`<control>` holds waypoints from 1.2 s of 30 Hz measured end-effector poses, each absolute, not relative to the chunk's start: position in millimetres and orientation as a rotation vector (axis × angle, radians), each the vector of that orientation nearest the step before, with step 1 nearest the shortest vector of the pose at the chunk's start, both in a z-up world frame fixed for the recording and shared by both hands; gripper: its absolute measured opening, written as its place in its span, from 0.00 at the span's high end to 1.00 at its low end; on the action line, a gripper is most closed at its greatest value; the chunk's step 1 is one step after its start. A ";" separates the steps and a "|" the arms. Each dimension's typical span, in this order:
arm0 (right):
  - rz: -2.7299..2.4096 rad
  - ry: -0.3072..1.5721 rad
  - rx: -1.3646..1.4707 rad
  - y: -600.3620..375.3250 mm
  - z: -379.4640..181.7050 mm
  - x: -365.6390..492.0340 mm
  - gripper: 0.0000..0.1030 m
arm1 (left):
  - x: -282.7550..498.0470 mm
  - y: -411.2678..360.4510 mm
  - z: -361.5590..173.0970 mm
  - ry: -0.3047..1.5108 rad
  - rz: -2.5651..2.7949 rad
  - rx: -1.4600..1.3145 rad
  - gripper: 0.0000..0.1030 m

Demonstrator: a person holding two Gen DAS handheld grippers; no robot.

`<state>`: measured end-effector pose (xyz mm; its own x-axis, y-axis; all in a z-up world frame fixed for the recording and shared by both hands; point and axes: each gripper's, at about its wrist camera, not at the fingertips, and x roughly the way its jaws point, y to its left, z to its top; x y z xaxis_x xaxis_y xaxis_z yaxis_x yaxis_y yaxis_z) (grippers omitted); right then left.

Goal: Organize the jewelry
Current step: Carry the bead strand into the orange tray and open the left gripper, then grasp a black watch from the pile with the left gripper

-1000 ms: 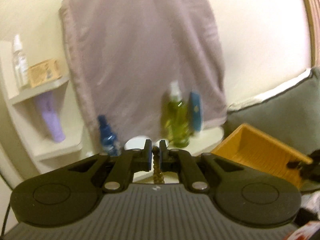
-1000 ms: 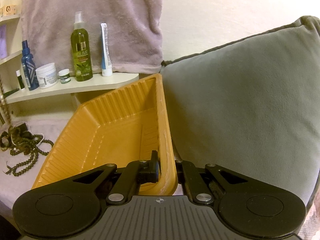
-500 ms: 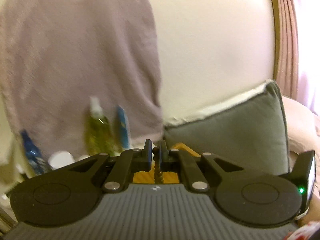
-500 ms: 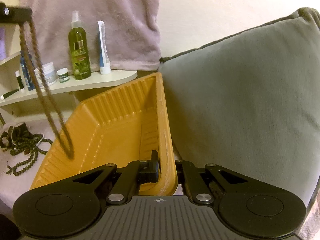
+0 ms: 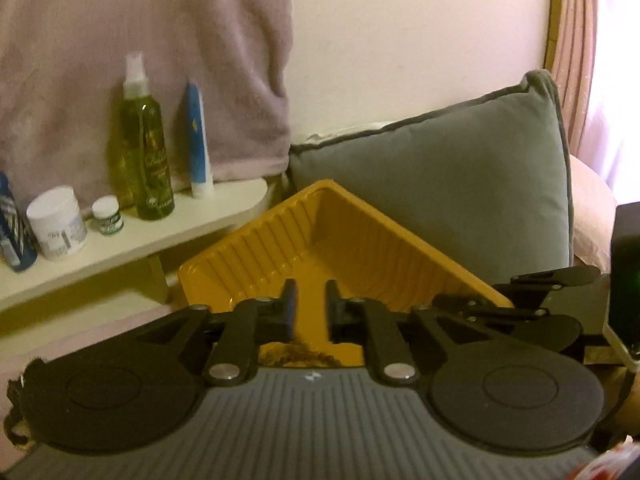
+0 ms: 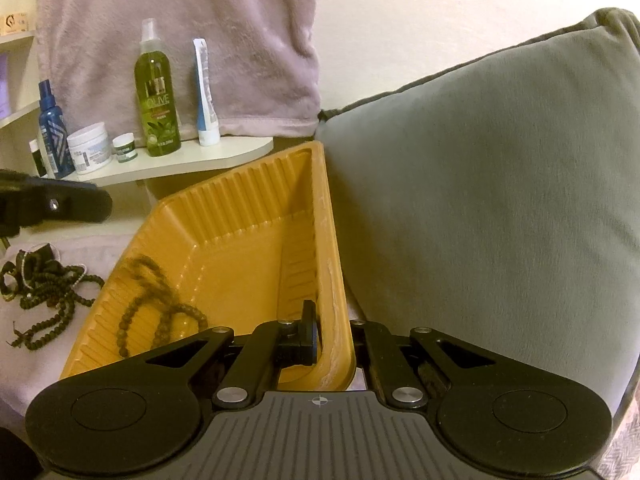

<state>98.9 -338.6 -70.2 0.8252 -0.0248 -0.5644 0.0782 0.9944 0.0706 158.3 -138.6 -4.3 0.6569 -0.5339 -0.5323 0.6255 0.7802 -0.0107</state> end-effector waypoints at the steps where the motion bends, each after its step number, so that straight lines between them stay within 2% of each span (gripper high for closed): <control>1: -0.055 0.598 0.093 -338.6 -70.1 98.9 0.96 | 159.6 -136.8 -4.0 0.541 -0.651 0.175 0.82; 12: -0.056 0.600 0.091 -338.4 -70.3 98.6 0.96 | 154.9 -36.0 -2.7 0.519 -0.333 0.096 0.74; 22: -0.058 0.616 0.085 -339.1 -71.5 100.6 0.96 | 141.0 65.8 -46.1 0.580 -0.043 0.057 0.74; 36: -0.068 0.636 0.049 -337.8 -72.9 104.9 0.96 | 168.0 78.3 -87.8 0.589 -0.005 0.174 0.74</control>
